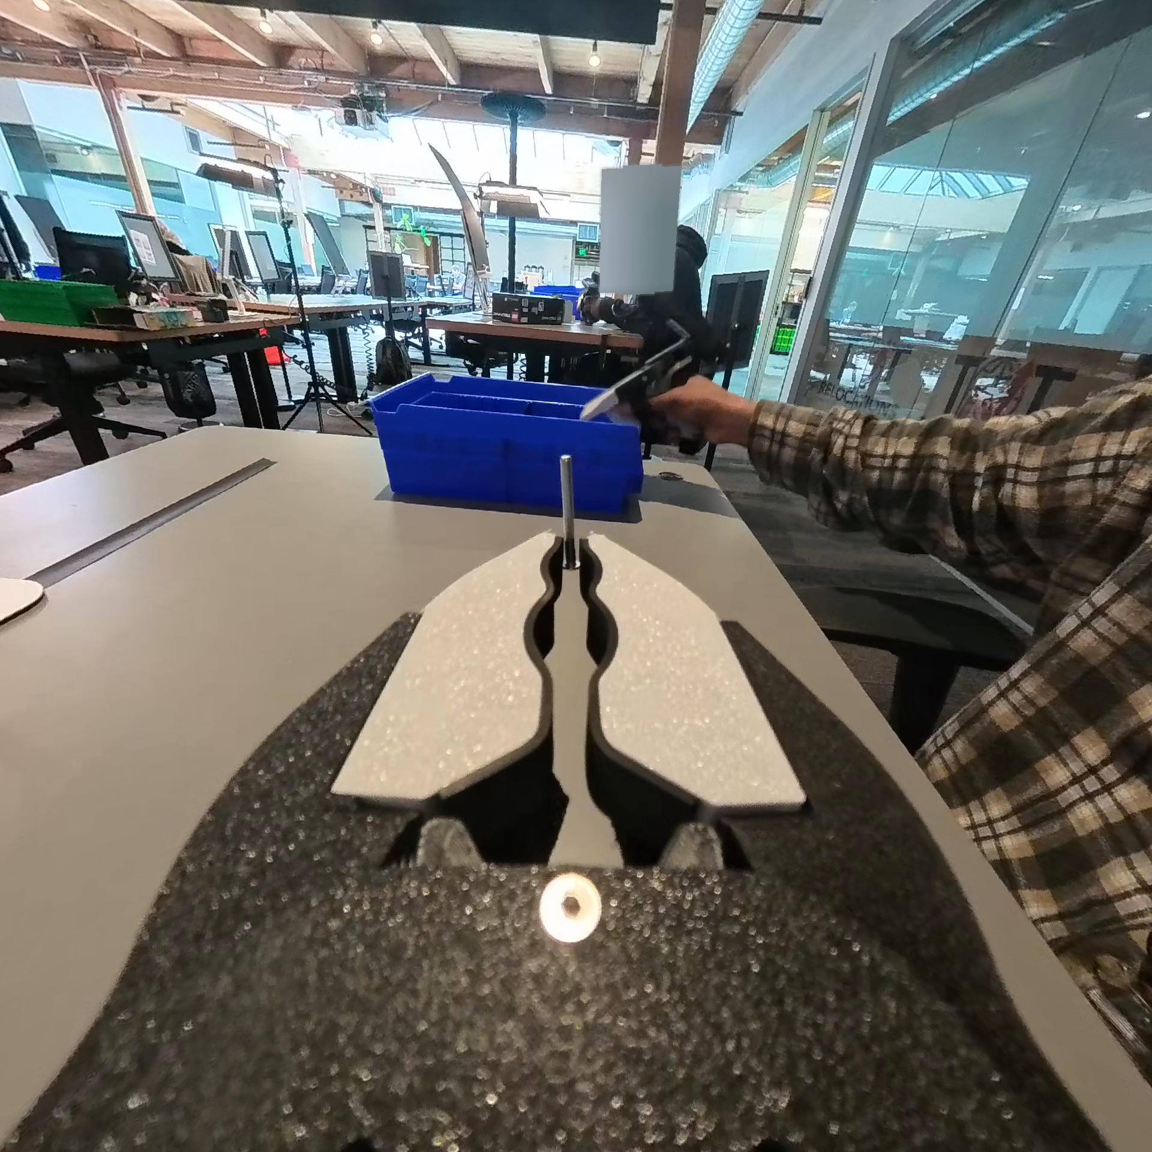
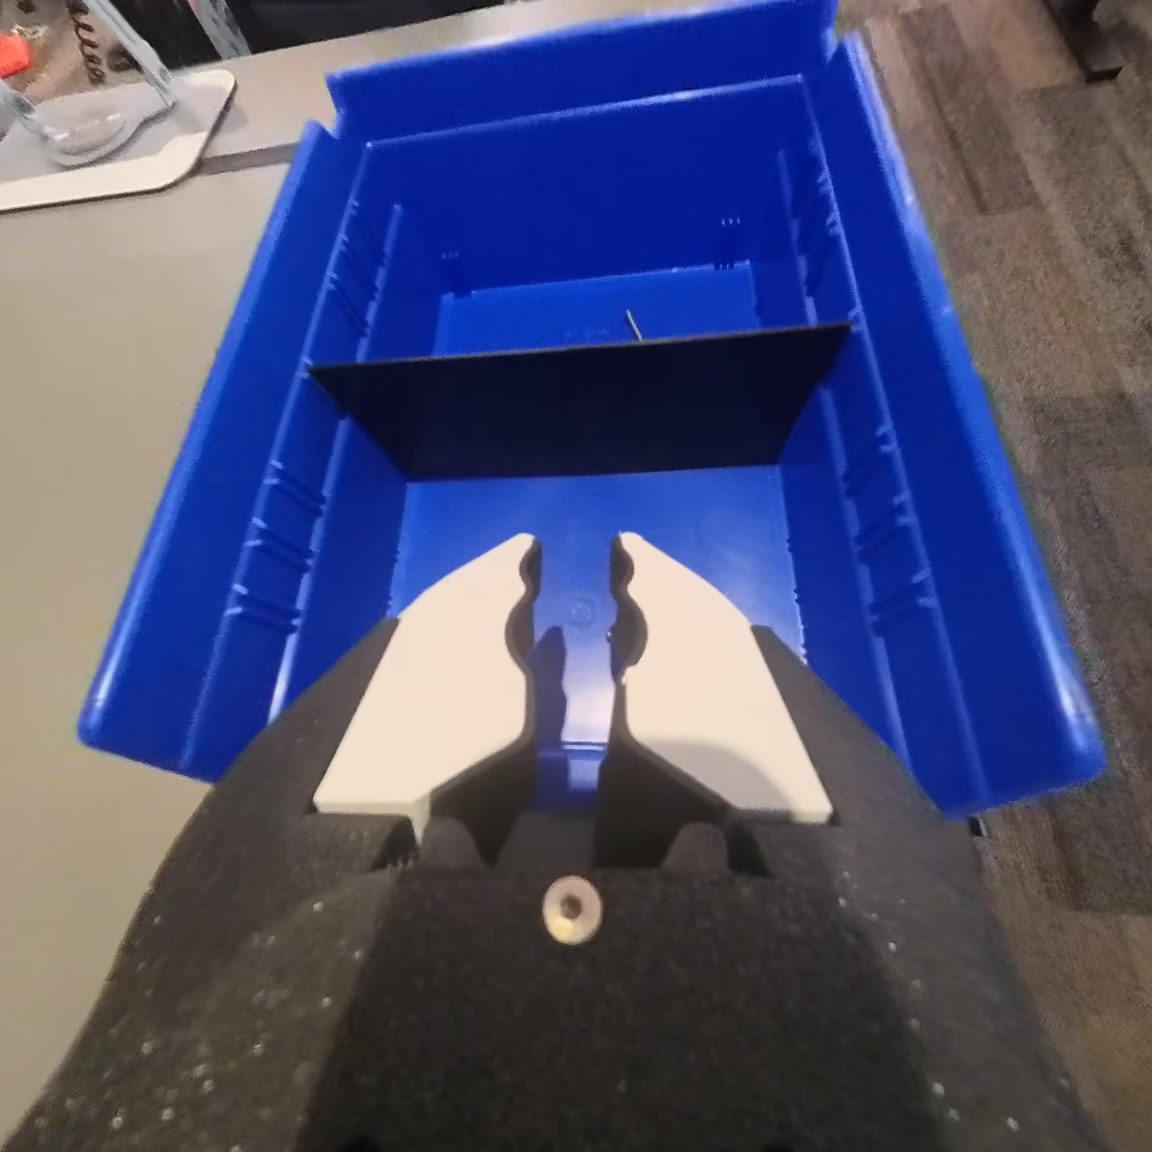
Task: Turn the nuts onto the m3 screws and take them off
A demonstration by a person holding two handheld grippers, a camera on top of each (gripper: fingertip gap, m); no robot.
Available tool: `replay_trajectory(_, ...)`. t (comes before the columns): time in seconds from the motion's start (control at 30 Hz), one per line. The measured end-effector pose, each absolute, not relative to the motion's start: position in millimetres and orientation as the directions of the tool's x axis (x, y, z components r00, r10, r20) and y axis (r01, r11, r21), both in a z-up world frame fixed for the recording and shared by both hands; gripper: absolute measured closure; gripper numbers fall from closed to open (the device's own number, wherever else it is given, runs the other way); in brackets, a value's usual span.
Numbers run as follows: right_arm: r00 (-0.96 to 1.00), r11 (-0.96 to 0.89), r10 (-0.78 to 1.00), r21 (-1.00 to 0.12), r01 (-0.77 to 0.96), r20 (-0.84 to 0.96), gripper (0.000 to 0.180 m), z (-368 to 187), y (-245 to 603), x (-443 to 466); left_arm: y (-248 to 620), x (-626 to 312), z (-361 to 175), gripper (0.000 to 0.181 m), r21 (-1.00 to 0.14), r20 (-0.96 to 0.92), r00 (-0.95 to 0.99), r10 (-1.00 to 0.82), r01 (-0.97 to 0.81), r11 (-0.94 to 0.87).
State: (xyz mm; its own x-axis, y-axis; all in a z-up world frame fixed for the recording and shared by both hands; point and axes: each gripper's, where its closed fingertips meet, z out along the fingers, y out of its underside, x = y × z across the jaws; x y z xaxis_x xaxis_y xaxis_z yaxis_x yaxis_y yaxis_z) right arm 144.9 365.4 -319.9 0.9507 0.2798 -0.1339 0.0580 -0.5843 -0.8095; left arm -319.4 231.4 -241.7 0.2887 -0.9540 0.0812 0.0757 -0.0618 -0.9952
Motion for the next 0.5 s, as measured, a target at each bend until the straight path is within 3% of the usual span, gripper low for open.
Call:
replay_trajectory(0.17, 0.937, -0.473, 0.333, -0.879, 0.066, -0.109, 0.159, -267, 362, 123, 232, -320, -241, 0.177, -0.995, 0.079, 0.292, -0.953, 0.079, -0.058)
replay_trajectory(0.3, 0.85, -0.297, 0.524, -0.948, 0.118, -0.059, 0.159, -210, 348, 39, 232, -320, -241, 0.177, -0.995, 0.084, 0.292, -0.953, 0.082, -0.063)
replay_trajectory(0.4, 0.663, -0.172, 0.746, -0.978, 0.114, -0.054, 0.159, -188, 323, -63, 232, -320, -241, 0.177, -0.995, 0.082, 0.291, -0.953, 0.077, -0.062)
replay_trajectory(0.5, 0.375, -0.125, 0.919, -0.992, -0.002, -0.117, 0.157, -181, 288, -168, 231, -319, -240, 0.177, -0.995, 0.08, 0.29, -0.954, 0.077, -0.06)
